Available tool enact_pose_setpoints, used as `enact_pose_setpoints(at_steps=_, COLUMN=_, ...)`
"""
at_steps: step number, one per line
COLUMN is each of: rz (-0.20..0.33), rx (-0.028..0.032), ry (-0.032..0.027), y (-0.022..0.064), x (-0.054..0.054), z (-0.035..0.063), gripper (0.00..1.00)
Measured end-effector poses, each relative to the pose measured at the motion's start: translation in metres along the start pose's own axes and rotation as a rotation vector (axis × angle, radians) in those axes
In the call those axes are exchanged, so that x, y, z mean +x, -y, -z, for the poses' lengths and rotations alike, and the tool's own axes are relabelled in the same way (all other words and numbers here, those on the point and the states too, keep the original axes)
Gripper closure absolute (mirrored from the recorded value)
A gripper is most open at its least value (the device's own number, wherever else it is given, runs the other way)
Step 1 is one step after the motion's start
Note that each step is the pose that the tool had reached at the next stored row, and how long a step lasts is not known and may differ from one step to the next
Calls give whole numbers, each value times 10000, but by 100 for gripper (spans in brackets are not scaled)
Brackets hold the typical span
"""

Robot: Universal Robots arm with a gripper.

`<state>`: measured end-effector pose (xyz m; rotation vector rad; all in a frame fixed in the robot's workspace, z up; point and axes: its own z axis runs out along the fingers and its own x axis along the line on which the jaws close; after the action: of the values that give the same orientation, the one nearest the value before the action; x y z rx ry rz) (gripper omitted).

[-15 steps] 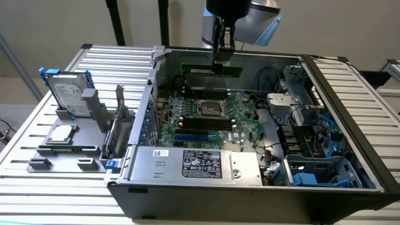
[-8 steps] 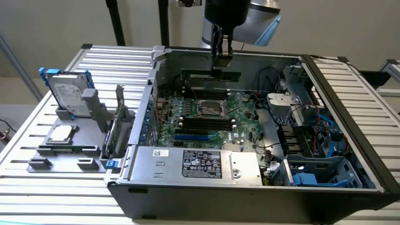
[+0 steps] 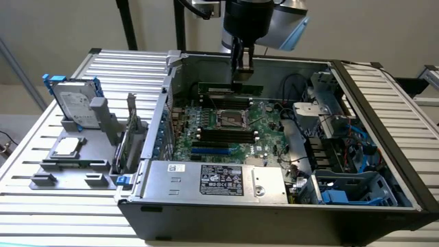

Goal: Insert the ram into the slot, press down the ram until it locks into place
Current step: 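Insert the ram into the slot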

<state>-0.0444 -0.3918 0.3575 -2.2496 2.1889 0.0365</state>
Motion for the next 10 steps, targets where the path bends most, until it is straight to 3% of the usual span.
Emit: enact_pose_setpoints(at_steps=10, rz=2, rx=49, ry=-2, y=1, x=47, z=-179, gripper=87)
